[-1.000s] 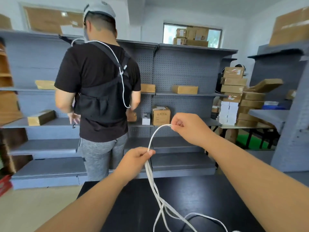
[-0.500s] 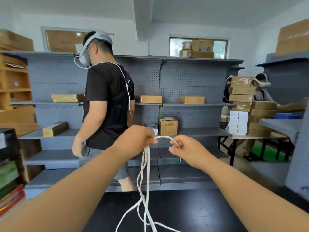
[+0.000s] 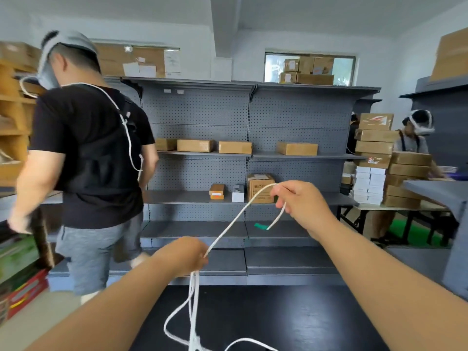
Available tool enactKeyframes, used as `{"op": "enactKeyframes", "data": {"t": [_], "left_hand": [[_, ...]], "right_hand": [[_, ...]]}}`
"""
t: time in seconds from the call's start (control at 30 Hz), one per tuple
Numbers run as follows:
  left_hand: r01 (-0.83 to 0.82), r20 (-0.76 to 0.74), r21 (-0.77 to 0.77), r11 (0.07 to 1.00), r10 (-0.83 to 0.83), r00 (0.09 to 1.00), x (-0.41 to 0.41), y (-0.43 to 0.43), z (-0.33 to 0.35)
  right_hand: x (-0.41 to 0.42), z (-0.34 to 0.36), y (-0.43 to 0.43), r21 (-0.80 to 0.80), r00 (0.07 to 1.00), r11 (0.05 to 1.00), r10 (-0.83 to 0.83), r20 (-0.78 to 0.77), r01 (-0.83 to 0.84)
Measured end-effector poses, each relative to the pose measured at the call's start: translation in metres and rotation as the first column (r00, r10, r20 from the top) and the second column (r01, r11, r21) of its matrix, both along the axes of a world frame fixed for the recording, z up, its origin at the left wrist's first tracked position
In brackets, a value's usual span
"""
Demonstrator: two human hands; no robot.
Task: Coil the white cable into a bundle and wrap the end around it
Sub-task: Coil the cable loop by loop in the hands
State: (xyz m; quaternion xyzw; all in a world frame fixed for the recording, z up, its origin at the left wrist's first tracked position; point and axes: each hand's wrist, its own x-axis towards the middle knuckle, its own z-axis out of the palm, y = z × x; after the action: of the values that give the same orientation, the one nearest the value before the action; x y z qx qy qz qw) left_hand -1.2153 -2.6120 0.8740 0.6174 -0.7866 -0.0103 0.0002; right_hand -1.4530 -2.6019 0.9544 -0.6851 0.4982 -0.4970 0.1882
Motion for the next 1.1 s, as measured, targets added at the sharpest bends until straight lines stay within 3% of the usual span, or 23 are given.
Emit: {"op": "enactKeyframes", "data": {"t": [0.1, 0.17, 0.3, 0.4, 0.47, 0.57, 0.63, 0.7, 0.93, 1.1], "left_hand": [[-0.121, 0.274, 0.152, 0.981, 0.076, 0.959, 0.016, -0.005, -0.011], [-0.153, 0.28, 0.167, 0.974, 0.102, 0.954, 0.018, -0.007, -0.015], [-0.077, -0.113, 0.153, 0.985, 0.095, 0.989, 0.0, -0.014, -0.013], [-0.092, -0.253, -0.034, 0.995, 0.081, 0.964, -0.011, -0.013, 0.0], [-0.125, -0.46, -0.189, 0.974, 0.024, 0.887, -0.016, -0.009, 0.012], [-0.262, -0.713, -0.389, 0.883, -0.109, 0.693, -0.025, -0.002, 0.034], [-0.302, -0.767, -0.463, 0.833, -0.206, 0.607, -0.031, -0.001, 0.047], [-0.291, -0.779, -0.478, 0.829, -0.247, 0.577, -0.035, -0.002, 0.059], [-0.095, -0.533, -0.421, 0.902, -0.161, 0.831, -0.019, -0.003, 0.063], [-0.094, -0.475, -0.326, 0.941, -0.077, 0.876, -0.009, -0.004, 0.044]], "right_hand": [[-0.002, 0.003, -0.001, -0.008, 0.996, 1.0, 0.008, -0.094, -0.008], [-0.001, 0.002, -0.001, -0.009, 0.991, 1.0, 0.008, -0.131, -0.01], [-0.002, -0.001, -0.003, -0.004, 0.99, 1.0, 0.001, -0.139, -0.001], [-0.008, -0.003, -0.004, 0.032, 0.987, 0.999, -0.025, -0.161, 0.03], [-0.014, -0.007, -0.006, 0.069, 0.983, 0.995, -0.063, -0.175, 0.076], [-0.015, -0.018, -0.009, 0.182, 0.992, 0.979, -0.066, -0.11, 0.086], [-0.013, -0.024, -0.009, 0.232, 0.996, 0.97, -0.063, -0.066, 0.076], [-0.012, -0.028, -0.008, 0.254, 0.998, 0.965, -0.066, -0.016, 0.068], [-0.018, -0.026, -0.01, 0.267, 0.957, 0.963, -0.104, 0.272, 0.029], [-0.021, -0.027, -0.008, 0.322, 0.97, 0.947, -0.092, 0.226, 0.014]]}}
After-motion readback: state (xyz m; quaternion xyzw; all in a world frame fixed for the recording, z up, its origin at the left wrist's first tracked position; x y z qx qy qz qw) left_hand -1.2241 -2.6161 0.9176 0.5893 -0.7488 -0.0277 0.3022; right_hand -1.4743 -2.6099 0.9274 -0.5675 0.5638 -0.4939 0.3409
